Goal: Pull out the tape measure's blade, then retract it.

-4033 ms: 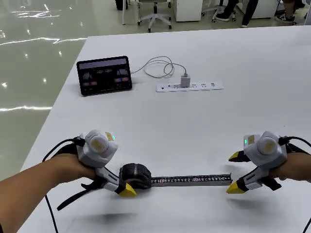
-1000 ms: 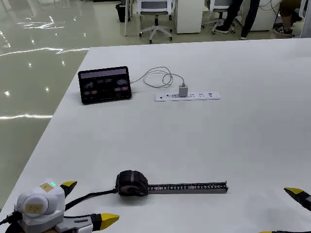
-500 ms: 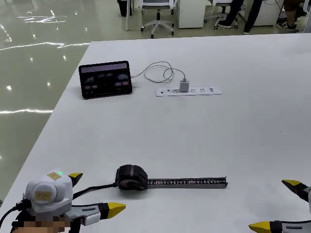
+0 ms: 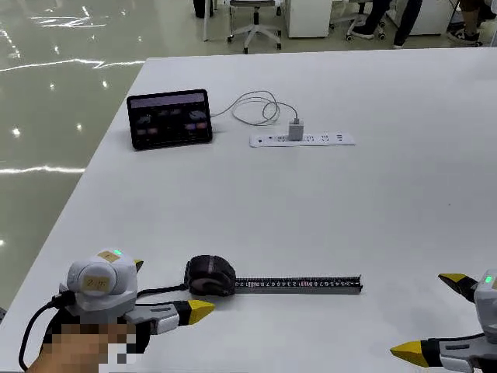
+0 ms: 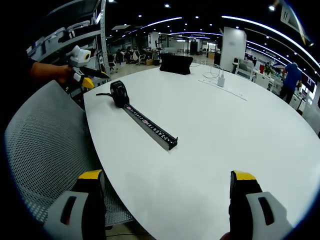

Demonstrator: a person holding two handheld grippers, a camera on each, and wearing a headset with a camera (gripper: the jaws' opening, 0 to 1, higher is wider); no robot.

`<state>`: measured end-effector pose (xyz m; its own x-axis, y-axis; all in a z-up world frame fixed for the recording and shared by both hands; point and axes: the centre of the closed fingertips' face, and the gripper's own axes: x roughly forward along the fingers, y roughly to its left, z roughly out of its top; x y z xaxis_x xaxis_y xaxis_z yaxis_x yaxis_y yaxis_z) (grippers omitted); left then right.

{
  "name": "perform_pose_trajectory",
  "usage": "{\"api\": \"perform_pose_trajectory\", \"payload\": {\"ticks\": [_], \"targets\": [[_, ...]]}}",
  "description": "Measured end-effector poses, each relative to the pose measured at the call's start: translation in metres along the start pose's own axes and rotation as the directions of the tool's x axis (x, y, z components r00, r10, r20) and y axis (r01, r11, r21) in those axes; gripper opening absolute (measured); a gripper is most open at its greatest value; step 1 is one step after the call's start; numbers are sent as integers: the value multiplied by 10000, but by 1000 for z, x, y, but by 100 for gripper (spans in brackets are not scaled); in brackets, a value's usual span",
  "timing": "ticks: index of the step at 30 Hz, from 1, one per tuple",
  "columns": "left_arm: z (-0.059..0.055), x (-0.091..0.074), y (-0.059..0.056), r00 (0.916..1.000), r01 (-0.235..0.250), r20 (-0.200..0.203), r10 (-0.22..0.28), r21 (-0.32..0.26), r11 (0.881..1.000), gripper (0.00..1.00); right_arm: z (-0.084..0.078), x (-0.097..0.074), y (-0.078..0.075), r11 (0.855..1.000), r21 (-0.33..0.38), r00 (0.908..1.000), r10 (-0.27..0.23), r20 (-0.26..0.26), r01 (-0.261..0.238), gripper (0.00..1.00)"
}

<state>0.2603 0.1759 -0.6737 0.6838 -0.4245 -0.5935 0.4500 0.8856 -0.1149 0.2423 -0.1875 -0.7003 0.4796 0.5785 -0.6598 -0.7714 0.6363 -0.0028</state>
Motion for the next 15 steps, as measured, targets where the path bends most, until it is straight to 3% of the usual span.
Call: {"api": "perform_pose_trajectory", "payload": {"ticks": [5, 12, 13, 15], "targets": [[3, 7, -10, 9995, 219, -210, -221, -135, 9997, 98, 4, 6, -2, 9996, -219, 9997, 186, -143, -189, 100], [11, 23, -24, 9984, 383, -422, -374, 206, 9991, 98, 10, 14, 0, 9973, -519, 9980, 496, -398, -516, 100], [12, 26, -25, 9986, 358, -387, -352, 152, 9992, 98, 11, 15, -1, 9971, -537, 9979, 515, -406, -536, 100], [8, 30, -20, 9975, -59, -702, 54, -65, 10000, 98, 13, 17, -2, 9962, -645, 9974, 558, -456, -587, 100]]}}
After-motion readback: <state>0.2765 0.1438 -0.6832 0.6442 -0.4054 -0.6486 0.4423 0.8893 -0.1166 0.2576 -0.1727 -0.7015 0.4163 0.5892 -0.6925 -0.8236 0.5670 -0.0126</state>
